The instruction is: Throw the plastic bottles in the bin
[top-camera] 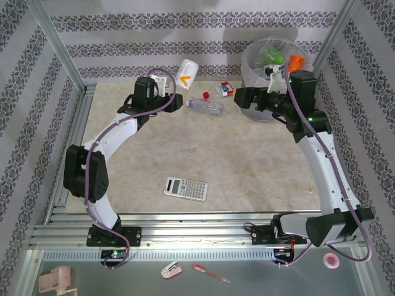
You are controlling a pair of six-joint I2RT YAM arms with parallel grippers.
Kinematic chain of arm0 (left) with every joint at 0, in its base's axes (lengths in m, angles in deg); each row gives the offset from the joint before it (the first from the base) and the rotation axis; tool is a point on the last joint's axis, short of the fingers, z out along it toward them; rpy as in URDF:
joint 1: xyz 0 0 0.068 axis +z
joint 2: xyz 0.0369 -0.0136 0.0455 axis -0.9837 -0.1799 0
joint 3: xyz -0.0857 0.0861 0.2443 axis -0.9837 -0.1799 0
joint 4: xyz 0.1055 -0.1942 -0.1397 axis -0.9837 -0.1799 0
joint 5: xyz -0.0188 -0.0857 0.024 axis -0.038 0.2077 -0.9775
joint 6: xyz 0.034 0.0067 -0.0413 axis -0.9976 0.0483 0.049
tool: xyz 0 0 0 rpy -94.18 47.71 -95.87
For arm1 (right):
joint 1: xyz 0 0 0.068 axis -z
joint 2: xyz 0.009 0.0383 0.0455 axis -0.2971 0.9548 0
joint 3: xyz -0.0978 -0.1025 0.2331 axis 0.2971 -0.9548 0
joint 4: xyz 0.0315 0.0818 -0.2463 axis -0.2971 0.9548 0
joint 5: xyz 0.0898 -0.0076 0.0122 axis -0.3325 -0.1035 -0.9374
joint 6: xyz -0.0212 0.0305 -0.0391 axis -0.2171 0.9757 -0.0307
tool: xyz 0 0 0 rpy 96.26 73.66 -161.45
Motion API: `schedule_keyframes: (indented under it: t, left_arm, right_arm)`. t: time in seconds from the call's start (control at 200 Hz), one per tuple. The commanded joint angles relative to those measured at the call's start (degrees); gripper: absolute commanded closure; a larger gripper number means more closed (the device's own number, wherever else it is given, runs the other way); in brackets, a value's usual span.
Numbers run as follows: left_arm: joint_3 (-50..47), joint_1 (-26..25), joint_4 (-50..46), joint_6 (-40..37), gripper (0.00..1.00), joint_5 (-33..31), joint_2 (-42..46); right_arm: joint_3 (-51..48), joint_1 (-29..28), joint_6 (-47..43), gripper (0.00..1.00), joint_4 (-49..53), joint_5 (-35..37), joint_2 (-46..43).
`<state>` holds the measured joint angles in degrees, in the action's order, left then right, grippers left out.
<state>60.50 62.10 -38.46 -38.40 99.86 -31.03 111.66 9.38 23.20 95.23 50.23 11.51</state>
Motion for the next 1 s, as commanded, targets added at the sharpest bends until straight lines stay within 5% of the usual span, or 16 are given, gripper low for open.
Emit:
schedule_keyframes:
  t: [0.0,0.335,0.994]
  left_arm:
    - [-0.5,-3.8,5.2,-3.7,0.6,3.3,4.0]
    - [1.0,-12.7,3.9,-4.7,0.6,3.2,6.8]
    - [0.4,-18.8,7.1,-4.0,0.63,8.7,8.9]
  right_arm:
    - [-0.4,-1.1,6.5,0.02,-7.7,-4.0,0.3]
    - [-1.2,-3.2,10.0,0.02,-10.4,-5.6,1.0]
    - [-3.0,-3.3,8.2,0.03,-7.1,3.2,-1.1]
